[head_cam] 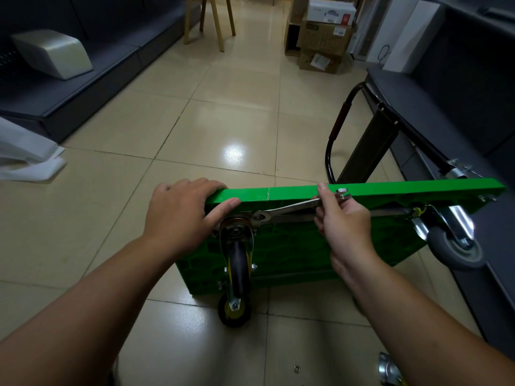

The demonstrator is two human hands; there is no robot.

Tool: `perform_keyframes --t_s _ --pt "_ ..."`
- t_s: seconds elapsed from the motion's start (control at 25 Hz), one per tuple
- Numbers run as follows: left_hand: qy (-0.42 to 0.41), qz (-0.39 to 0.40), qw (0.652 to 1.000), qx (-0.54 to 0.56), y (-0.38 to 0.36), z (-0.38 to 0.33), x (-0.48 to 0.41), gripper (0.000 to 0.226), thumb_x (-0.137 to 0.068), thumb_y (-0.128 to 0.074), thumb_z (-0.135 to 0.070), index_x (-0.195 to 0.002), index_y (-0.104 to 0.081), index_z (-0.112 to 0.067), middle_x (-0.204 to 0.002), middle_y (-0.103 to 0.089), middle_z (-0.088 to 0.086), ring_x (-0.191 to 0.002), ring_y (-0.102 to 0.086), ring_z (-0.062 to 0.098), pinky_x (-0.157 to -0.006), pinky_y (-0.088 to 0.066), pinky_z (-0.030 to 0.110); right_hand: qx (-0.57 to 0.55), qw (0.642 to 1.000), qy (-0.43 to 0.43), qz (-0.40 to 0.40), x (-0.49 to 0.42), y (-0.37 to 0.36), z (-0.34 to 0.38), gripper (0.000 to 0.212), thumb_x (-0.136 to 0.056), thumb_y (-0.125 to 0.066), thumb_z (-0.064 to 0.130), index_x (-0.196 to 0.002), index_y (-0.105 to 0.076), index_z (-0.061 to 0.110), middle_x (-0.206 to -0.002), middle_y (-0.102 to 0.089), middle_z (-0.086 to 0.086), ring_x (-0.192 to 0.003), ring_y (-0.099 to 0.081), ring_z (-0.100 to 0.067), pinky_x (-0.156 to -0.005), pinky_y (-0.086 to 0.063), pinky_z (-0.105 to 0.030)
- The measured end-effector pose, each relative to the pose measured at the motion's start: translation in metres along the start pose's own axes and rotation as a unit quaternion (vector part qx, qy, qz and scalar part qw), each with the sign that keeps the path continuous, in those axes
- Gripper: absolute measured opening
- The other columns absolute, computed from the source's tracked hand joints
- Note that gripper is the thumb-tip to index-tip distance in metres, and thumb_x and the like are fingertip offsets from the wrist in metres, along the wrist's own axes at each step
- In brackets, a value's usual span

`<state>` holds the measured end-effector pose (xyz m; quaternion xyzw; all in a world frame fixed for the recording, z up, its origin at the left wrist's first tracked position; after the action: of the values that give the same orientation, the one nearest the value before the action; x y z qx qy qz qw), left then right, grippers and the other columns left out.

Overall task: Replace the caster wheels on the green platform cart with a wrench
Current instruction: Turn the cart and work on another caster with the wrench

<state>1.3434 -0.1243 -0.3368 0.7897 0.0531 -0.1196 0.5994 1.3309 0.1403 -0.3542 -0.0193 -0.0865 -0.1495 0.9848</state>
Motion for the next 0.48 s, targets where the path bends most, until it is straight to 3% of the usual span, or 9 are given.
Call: perform_keyframes --t_s 0.08,0.2,0.32,0.48 --pt "-0.002 -0.006 1.0 0.0 -0.0002 0.0001 0.0002 0.071 -0.089 -0.019 -0.077 -0.124 -0.064 -0.035 -0.105 -0.069 -0.012 -0.091 -0.06 0.017 -0.084 -0.043 0.042 0.078 0.996 0.026 -0.025 0.0006 0.0026 0.003 0.027 -0.097 -0.064 0.035 -0.081 -0.062 0.013 -0.063 -0.061 0.001 -0.051 -0.051 -0.004 -0.054 -0.04 -0.024" --pt "-0.002 -0.009 1.0 -0.003 -0.0007 0.0002 0.0005 0.072 -0.089 -0.018 -0.077 -0.125 -0.064 -0.035 -0.106 -0.069 -0.012 -0.091 -0.06 0.017 -0.084 -0.043 0.041 0.133 0.989 0.046 -0.041 0.001 0.0019 0.0054 0.033 -0.098 -0.06 0.038 -0.087 -0.063 0.007 -0.06 -0.065 -0.004 -0.048 -0.055 -0.004 -0.057 -0.041 -0.026" --pt "-0.004 -0.012 1.0 -0.003 -0.001 0.0006 0.0007 0.073 -0.089 -0.017 -0.077 -0.125 -0.063 -0.034 -0.107 -0.069 -0.012 -0.091 -0.059 0.016 -0.083 -0.042 0.04 0.117 0.991 0.042 -0.039 0.0039 -0.0013 0.0055 0.029 -0.101 -0.057 0.035 -0.091 -0.06 0.008 -0.052 -0.065 -0.004 -0.051 -0.059 -0.014 -0.058 -0.048 -0.031" --pt "-0.009 -0.017 1.0 -0.009 -0.0025 0.0011 0.0001 0.07 -0.091 -0.018 -0.076 -0.125 -0.063 -0.035 -0.106 -0.068 -0.013 -0.09 -0.059 0.015 -0.082 -0.04 0.038 0.101 0.993 0.057 -0.034 0.0059 -0.005 0.0102 0.023 -0.103 -0.053 0.029 -0.09 -0.056 0.01 -0.051 -0.065 -0.004 -0.046 -0.061 -0.012 -0.057 -0.05 -0.029"
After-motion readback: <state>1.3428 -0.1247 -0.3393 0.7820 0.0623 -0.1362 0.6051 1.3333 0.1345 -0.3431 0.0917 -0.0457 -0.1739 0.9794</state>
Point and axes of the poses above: each hand's wrist, its own x-axis away from the middle knuckle, its own y-axis out of the back of the hand, z = x × y, the point moved 7 cm from there along -x, towards the middle knuckle
